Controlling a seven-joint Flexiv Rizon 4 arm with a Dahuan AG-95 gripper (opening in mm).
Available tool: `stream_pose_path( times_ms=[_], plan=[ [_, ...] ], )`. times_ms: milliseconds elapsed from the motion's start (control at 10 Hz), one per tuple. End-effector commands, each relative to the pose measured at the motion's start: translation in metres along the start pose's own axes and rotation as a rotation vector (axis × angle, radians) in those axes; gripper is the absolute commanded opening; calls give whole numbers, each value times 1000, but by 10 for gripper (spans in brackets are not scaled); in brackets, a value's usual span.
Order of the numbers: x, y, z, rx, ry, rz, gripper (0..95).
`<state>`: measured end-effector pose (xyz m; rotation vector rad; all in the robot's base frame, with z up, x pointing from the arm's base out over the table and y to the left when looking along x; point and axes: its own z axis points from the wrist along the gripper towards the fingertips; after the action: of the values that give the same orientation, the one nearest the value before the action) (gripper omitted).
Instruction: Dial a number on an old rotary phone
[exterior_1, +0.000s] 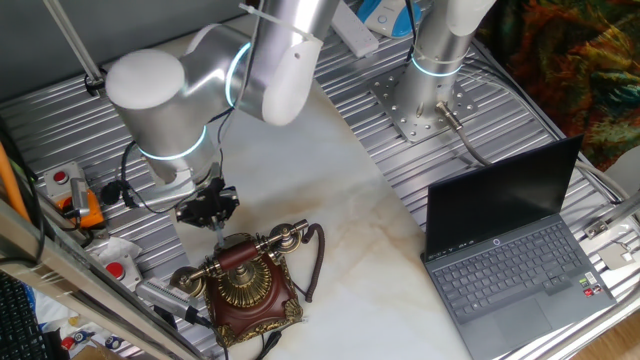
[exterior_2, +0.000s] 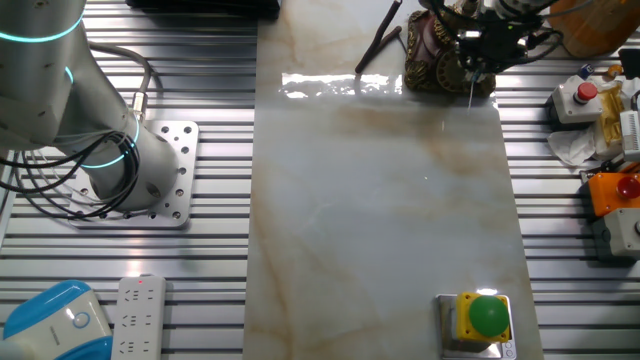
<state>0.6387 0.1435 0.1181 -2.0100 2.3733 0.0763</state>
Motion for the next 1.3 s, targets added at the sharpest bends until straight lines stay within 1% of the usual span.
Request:
stream_pose_path(
  times_ms=[100,200,300,400,500,600,900,1000,1100,1300],
  plan=[
    [-1,1,0,7,31,-13,0],
    [-8,1,1,7,32,-15,0],
    [-15,0,2,8,39,-16,0],
    [-20,0,3,11,54,-17,0],
    [-22,1,2,12,54,-16,0],
    [-22,1,2,12,54,-20,0],
    [-21,4,-1,12,74,-34,0],
    [-20,7,-3,12,91,-36,0],
    [-20,10,-2,14,101,-38,0],
    [-18,14,-1,16,130,-45,0]
  ],
)
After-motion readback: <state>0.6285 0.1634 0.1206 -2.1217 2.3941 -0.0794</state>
